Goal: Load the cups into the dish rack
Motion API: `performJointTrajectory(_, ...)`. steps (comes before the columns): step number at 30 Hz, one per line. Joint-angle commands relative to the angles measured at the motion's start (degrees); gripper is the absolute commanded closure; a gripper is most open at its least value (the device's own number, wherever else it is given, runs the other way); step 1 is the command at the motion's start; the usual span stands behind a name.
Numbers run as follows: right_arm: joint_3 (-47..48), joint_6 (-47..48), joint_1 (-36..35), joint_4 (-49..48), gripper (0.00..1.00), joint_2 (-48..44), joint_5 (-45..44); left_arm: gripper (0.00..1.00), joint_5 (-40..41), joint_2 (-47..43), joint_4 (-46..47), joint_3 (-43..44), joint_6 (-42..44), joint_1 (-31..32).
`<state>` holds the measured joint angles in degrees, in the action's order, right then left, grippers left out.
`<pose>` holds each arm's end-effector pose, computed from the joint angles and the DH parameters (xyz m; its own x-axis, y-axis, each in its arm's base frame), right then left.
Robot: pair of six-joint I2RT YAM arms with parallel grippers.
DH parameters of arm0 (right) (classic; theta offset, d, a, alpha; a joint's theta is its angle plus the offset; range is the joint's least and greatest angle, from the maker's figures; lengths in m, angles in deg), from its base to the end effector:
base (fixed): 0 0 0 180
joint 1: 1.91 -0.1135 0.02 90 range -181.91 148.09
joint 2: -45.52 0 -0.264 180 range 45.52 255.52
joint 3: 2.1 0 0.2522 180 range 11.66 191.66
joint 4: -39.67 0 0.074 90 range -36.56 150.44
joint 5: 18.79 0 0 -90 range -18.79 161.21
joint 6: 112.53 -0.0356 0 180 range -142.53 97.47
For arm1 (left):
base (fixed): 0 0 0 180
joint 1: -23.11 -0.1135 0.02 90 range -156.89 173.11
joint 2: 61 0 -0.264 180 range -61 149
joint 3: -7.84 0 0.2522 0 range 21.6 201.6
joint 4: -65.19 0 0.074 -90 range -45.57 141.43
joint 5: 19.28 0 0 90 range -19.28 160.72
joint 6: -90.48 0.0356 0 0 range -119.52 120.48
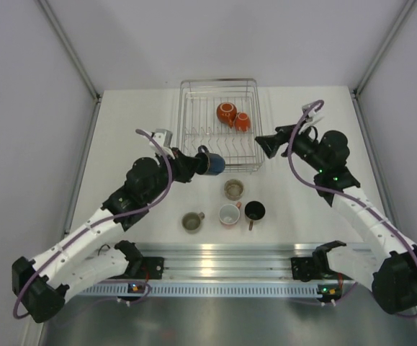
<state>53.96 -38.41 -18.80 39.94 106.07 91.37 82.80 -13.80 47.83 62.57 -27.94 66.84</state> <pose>0.2344 0.0840 0.3147 -0.2409 0.1953 -0.9507 -0.5567 0.7746 0.3002 0.1481 -0.1314 0.3217 -0.3593 -0.3003 -0.8836 0.4047 0.8030 -0.4375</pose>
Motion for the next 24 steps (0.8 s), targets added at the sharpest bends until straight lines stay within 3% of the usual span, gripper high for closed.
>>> performJointTrajectory(1,-1.61,-8.28,0.8,-18.71,0.0,-2.46,13.57,1.0,-21.88,3.32,22.72,-0.89,-6.08,-6.62)
performJointTrajectory(3,-2.92,-13.53,0.8,-23.83,0.01,-2.11,18.39,1.0,-31.18,5.26,29.75,-2.29,-10.05,-11.7)
performJointTrajectory(4,-3.8,-15.3,0.8,-29.43,0.01,-1.85,19.73,1.0,-33.32,7.18,37.62,-2.73,-13.99,-12.95)
performJointTrajectory(7,-4.77,-20.41,0.36,-35.79,0.01,-0.35,22.98,1.0,-38.86,10.36,49.51,-2.48,-19.8,-15.16)
performJointTrajectory(14,-6.18,-32.8,-2.79,-57.15,0.01,4.56,25.72,1.0,-43.98,21.87,73.78,-2.56,-32.21,-15.51)
performJointTrajectory(24,-4.42,-33.16,-8.43,-59.72,0.01,6.77,25.01,1.0,-43.45,23.9,76.72,-2.39,-34.07,-15.42)
